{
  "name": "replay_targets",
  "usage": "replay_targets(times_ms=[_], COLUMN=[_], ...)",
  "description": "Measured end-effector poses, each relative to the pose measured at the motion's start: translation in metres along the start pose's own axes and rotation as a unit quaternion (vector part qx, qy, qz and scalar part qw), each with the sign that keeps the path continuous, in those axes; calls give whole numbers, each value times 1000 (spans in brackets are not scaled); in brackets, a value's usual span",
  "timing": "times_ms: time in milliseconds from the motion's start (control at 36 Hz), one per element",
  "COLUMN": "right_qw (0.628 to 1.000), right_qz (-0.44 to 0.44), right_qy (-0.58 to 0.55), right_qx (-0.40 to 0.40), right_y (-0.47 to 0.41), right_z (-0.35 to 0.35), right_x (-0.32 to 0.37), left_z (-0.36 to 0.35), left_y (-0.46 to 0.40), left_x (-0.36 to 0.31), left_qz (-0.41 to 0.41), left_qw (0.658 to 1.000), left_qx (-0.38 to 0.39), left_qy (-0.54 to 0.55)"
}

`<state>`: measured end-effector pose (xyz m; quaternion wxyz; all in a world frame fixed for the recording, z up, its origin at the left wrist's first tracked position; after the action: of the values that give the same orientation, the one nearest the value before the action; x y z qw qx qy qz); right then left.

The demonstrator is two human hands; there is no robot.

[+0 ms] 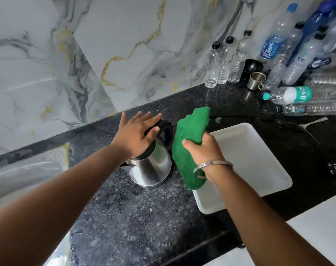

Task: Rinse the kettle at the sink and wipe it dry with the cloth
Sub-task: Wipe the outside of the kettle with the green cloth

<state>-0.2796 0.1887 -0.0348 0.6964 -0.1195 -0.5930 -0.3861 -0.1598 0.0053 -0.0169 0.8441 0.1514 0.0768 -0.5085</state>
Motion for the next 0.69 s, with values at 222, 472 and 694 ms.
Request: replay_targets(times_ms=[222,472,694], right_qw=[986,979,970], right_qz=[167,80,-6], right_qy=[4,-132,-228], right_qx=[-30,-135,-89], right_y=[38,11,-7], right_z=[-116,-126,-99], right_x=[11,-56,-81], left_z=[-4,-2,-1], left_y=[-8,-6,-5], left_x=[1,-5,-4], left_qz=[3,7,12], left_qw=[997,999,999], left_qx=[17,5,-4], left_qy=[72,41,40])
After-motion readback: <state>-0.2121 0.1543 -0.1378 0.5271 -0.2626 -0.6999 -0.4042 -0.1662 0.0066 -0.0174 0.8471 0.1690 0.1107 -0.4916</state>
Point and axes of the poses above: each hand's wrist, its own y-axis away from the middle knuckle, its own z-axis out of the back of the hand, x = y × z, the point moved 5 cm from there along -y, towards the middle knuckle, and after that the axes turned 7 degrees about x, right-handed, at the moved point
